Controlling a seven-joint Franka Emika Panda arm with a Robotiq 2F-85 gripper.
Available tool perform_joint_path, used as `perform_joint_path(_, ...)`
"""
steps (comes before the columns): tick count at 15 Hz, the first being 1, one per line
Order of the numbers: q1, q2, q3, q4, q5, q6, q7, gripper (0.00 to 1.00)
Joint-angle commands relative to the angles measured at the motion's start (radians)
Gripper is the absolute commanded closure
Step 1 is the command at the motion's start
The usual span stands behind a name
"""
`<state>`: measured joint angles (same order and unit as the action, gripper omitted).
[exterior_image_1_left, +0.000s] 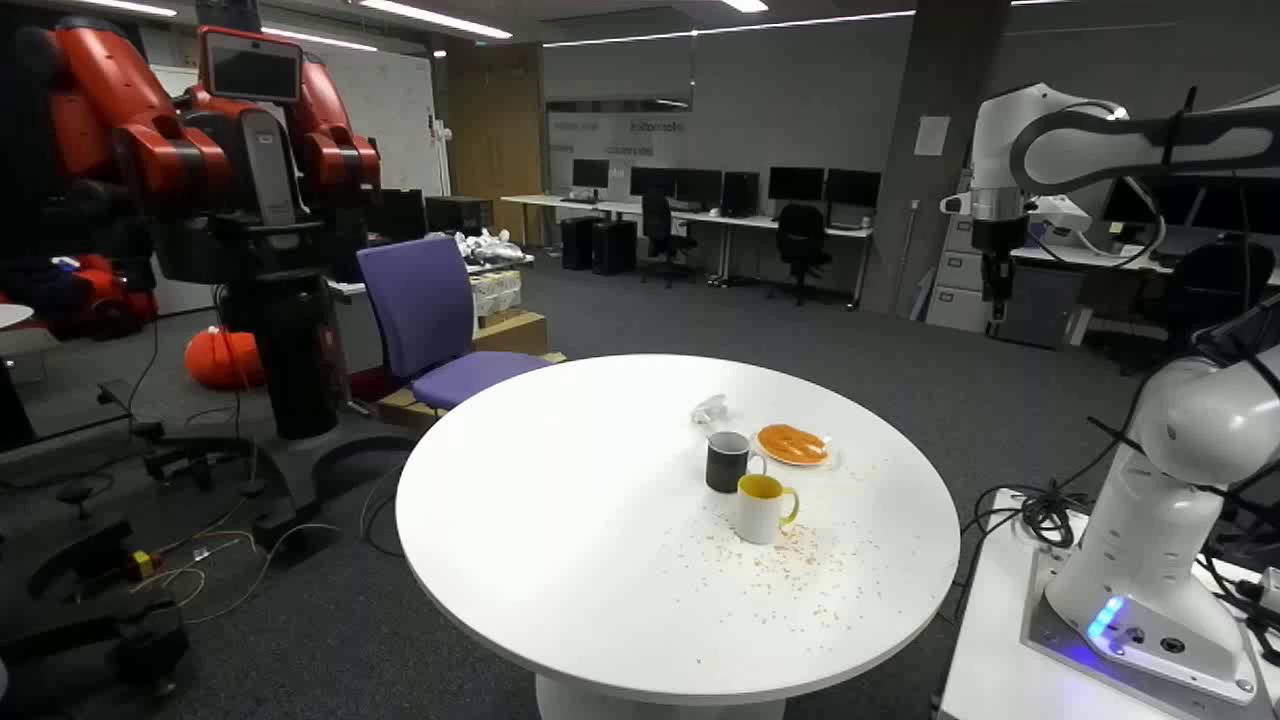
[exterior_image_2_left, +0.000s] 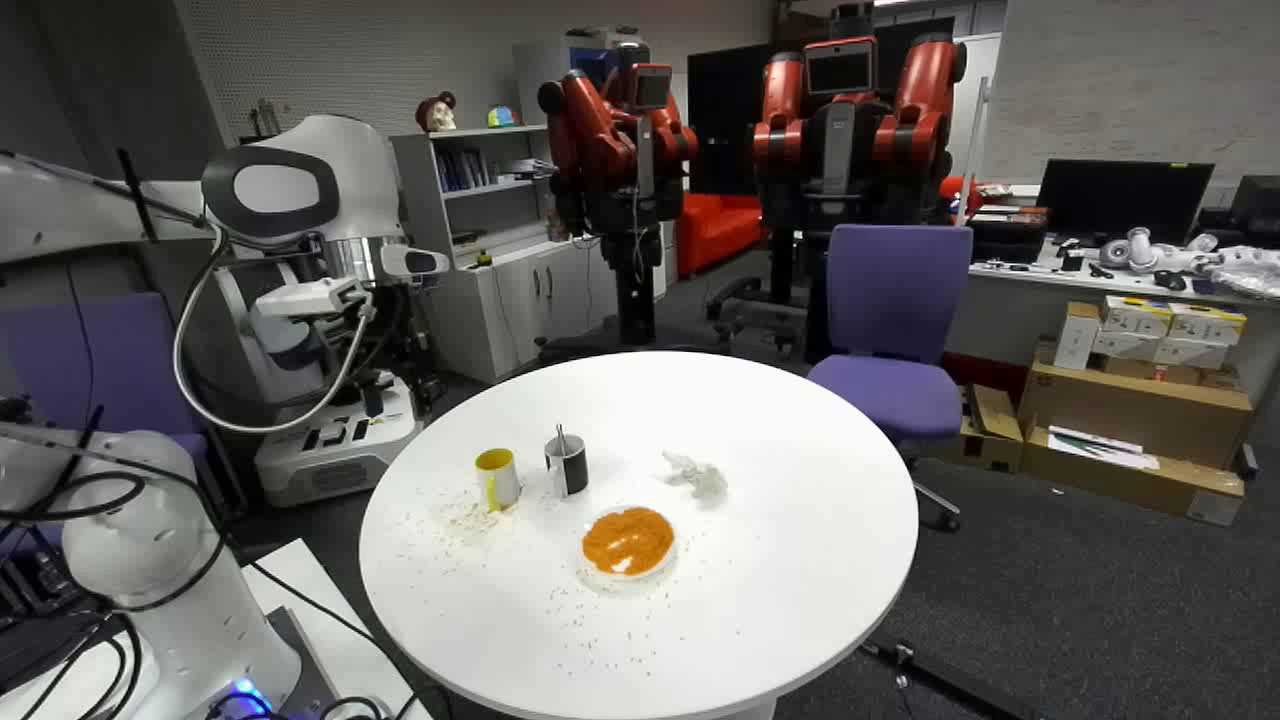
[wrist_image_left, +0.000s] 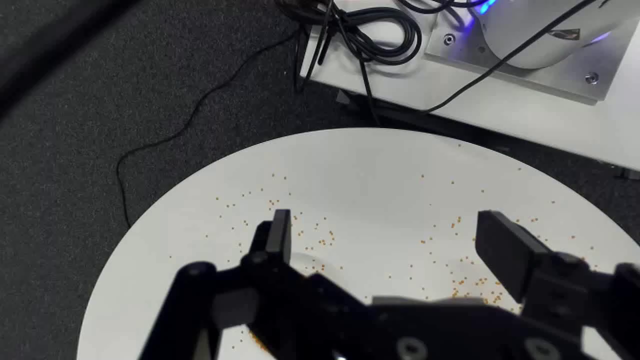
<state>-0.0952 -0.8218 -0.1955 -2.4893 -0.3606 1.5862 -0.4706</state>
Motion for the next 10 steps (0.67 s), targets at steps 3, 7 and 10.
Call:
perform_joint_path(3, 0.019, 0.041, -0.004, 0.005, -0.021, 0.013, 0.057, 0.0)
perform_joint_path(7, 0.013, 0.23, 0.034, 0.038, -0.01, 0.063, 0.221, 0.0)
perform_joint_path(10, 0.009, 0.413, 0.099, 0.077, -0.018, 0.115, 0.377, 0.0)
